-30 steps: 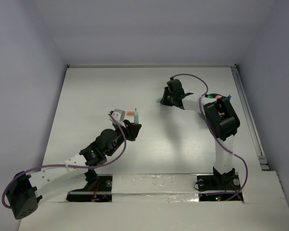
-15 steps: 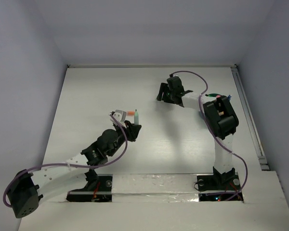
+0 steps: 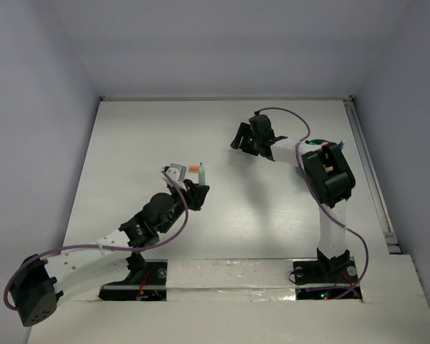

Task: Sort the stationery into containers
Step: Close the pen cap on the pen.

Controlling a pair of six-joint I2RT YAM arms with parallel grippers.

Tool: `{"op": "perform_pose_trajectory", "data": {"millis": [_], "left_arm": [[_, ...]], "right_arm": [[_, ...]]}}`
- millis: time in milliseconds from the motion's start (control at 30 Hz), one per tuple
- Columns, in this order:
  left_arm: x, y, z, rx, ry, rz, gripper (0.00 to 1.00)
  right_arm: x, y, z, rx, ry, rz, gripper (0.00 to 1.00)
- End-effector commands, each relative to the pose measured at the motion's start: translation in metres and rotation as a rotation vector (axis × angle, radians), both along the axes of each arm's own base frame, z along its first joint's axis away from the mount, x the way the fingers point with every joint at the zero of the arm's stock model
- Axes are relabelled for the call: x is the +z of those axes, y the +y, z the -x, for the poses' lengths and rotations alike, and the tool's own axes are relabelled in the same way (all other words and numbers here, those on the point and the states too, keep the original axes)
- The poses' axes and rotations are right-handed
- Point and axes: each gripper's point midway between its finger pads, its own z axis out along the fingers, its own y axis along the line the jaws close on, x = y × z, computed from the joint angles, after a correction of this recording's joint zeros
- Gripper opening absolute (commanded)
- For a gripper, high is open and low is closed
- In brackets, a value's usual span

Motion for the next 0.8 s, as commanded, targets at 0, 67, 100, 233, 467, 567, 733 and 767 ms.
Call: {"op": "perform_pose_trajectory", "data": {"millis": [0,67,100,233,467,567,733,767], "left_arm": [[0.014,0.003,-0.003,0.01,-0.046,0.035,0.0],[0.013,0.003,-0.003,0.011,-0.045,0.032,0.0],[0.012,0.003,-0.002,0.011,-0.045,0.03,0.0],[0.014,0.004,-0.002,0.011,-0.048,0.032,0.0],[0.014,0.007,-0.002,0.019,-0.057,0.03,0.0],[0.014,0.007,-0.002,0.019,-0.055,0.028,0.0],[0.015,0.008,-0.002,0.024,-0.058,0.031,0.0],[0.015,0.008,-0.002,0.024,-0.058,0.031,0.0]], "right_arm": [[-0.005,0.018,0.013,0.037,0.047,-0.074,0.65],[-0.003,0.02,0.011,0.026,0.042,-0.092,0.65],[-0.001,0.018,0.007,0.007,0.033,-0.085,0.65],[-0.007,0.011,-0.005,-0.024,0.035,-0.022,0.66],[-0.007,0.015,-0.024,-0.002,0.021,0.033,0.67],[0.002,0.012,-0.04,-0.008,-0.024,0.082,0.67],[0.005,0.014,-0.049,0.038,-0.025,0.136,0.68],[0.005,0.014,-0.049,0.042,-0.022,0.141,0.68]]}}
